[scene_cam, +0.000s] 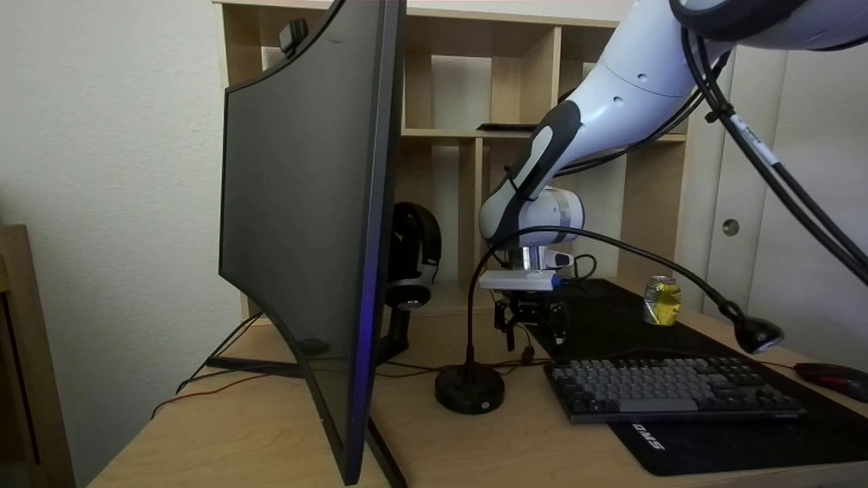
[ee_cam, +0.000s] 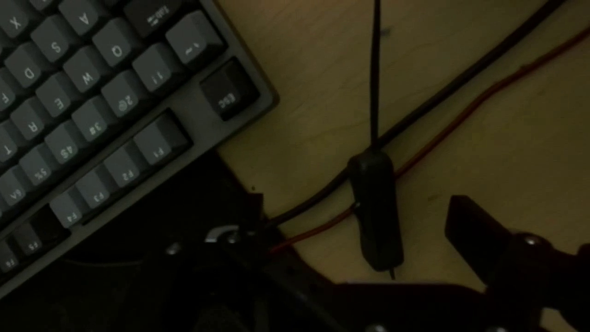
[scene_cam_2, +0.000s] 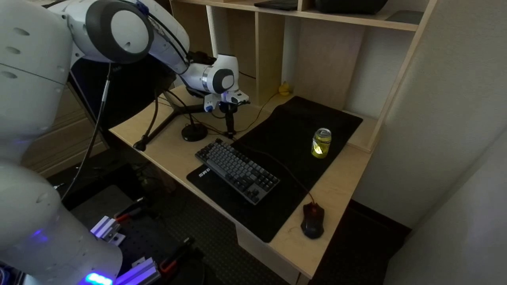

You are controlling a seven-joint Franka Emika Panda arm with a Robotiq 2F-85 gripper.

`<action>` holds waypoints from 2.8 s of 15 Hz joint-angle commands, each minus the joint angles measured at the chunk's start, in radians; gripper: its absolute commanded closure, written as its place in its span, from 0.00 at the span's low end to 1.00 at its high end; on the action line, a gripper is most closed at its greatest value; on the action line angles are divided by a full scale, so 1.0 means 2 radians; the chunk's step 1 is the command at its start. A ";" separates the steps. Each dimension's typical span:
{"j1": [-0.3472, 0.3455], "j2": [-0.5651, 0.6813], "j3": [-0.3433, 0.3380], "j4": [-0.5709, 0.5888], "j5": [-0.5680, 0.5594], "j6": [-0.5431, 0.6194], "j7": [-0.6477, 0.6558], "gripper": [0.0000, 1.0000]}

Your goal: Put the drink can on the mat then turn on the lamp

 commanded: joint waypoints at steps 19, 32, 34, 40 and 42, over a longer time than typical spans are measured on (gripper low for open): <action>0.002 0.002 0.007 -0.001 0.001 0.029 0.005 0.75; 0.003 -0.033 0.000 -0.018 -0.007 0.009 0.010 0.35; 0.003 -0.050 -0.001 -0.025 -0.011 0.009 0.009 0.21; -0.003 -0.123 -0.009 -0.065 -0.033 -0.035 0.012 0.00; -0.008 -0.096 -0.001 -0.033 -0.029 -0.033 0.010 0.00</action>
